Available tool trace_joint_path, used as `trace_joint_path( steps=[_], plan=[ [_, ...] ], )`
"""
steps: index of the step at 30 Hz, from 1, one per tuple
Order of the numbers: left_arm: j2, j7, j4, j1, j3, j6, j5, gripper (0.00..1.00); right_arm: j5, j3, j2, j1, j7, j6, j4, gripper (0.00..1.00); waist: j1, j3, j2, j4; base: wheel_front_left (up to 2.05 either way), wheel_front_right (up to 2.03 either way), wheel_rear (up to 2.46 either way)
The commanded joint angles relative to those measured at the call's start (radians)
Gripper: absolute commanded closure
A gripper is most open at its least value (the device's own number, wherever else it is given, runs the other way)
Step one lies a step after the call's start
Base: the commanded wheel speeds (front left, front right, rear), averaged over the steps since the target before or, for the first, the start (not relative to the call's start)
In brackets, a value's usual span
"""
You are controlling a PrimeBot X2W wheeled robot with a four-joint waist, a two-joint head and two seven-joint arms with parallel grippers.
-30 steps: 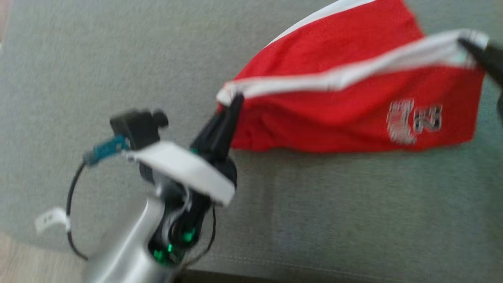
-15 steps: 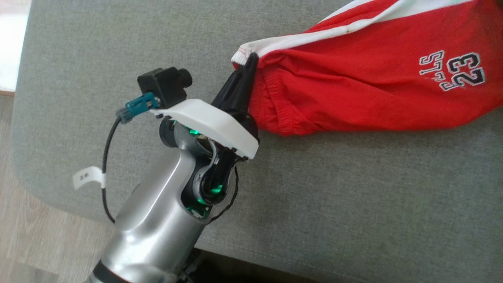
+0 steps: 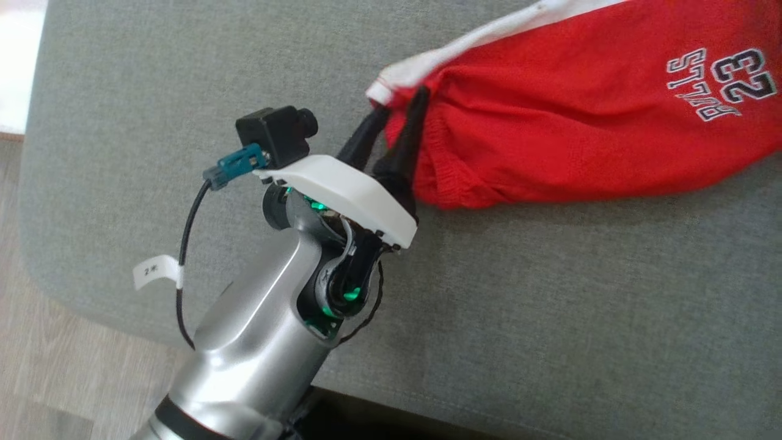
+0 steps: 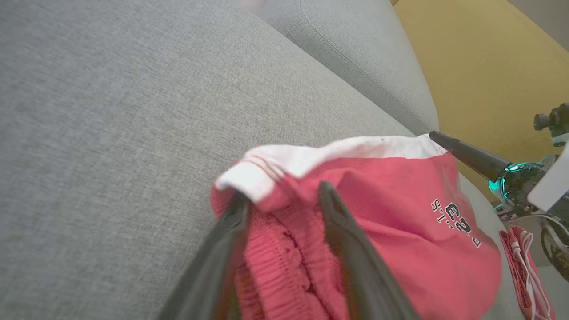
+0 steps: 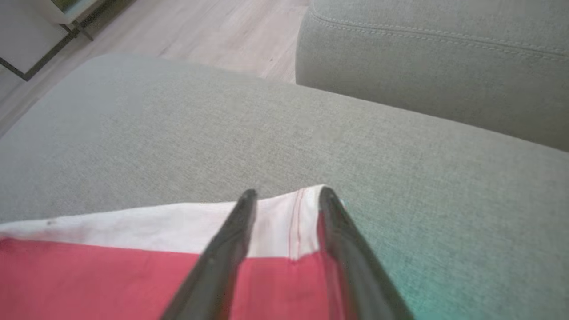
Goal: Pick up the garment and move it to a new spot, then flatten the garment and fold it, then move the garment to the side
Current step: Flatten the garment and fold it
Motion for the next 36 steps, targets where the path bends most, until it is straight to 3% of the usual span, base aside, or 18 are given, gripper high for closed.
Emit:
trace_joint_path(
  steps=[1, 9, 13, 18, 23, 29, 30, 31, 36],
  plan=[
    [0.014, -0.011, -0.020, -0.018, 0.025, 0.007, -0.010, 0.00, -0.002, 0.011, -0.008, -0.016, -0.004, 0.007, -0.023, 0.00, 0.0000, -0.007, 0.0000, -0.009, 0.00, 0.00, 0.00],
    [0.043, -0.024, -0.023, 0.016, 0.036, 0.054, 0.007, 0.00, 0.022, -0.007, -0.031, -0.028, 0.053, 0.007, -0.021, 0.00, 0.0000, -0.057, 0.0000, -0.061, 0.00, 0.00, 0.00],
    [0.098, -0.085, -0.064, 0.040, 0.031, 0.126, 0.102, 0.00, 0.005, -0.025, -0.020, 0.008, 0.159, 0.007, -0.039, 0.00, 0.0000, -0.078, 0.0000, -0.079, 0.00, 0.00, 0.00],
    [0.124, -0.147, -0.126, 0.069, 0.006, 0.198, 0.217, 0.00, -0.054, -0.093, 0.045, 0.060, 0.276, 0.007, -0.049, 0.00, 0.0000, -0.070, 0.0000, -0.073, 0.00, 0.00, 0.00],
    [0.114, -0.175, -0.143, 0.076, -0.014, 0.221, 0.303, 0.00, -0.163, -0.149, 0.101, 0.091, 0.353, 0.007, -0.036, 0.00, 0.0000, -0.046, 0.0000, -0.048, 0.00, 0.00, 0.00],
    [0.075, -0.185, -0.135, 0.113, -0.009, 0.200, 0.351, 0.00, -0.294, -0.223, 0.191, 0.146, 0.433, 0.007, -0.019, 0.03, 0.0000, -0.041, 0.0000, -0.004, 0.00, 0.00, 0.00],
    [0.069, -0.186, -0.136, 0.118, -0.002, 0.194, 0.360, 0.00, -0.300, -0.230, 0.205, 0.155, 0.438, 0.007, -0.026, 0.93, 0.0000, -0.044, 0.0000, 0.000, 0.00, 0.00, 0.00],
    [0.064, -0.186, -0.136, 0.124, 0.005, 0.187, 0.369, 0.00, -0.300, -0.238, 0.219, 0.167, 0.441, 0.007, -0.031, 1.00, 0.0000, -0.049, 0.0000, 0.002, 0.00, 0.00, 0.00],
    [0.049, -0.186, -0.149, 0.175, 0.055, 0.142, 0.423, 0.00, -0.244, -0.326, 0.304, 0.208, 0.427, 0.007, -0.079, 1.00, 0.0000, -0.087, 0.0000, -0.034, 0.00, 0.00, 0.00]
  ],
)
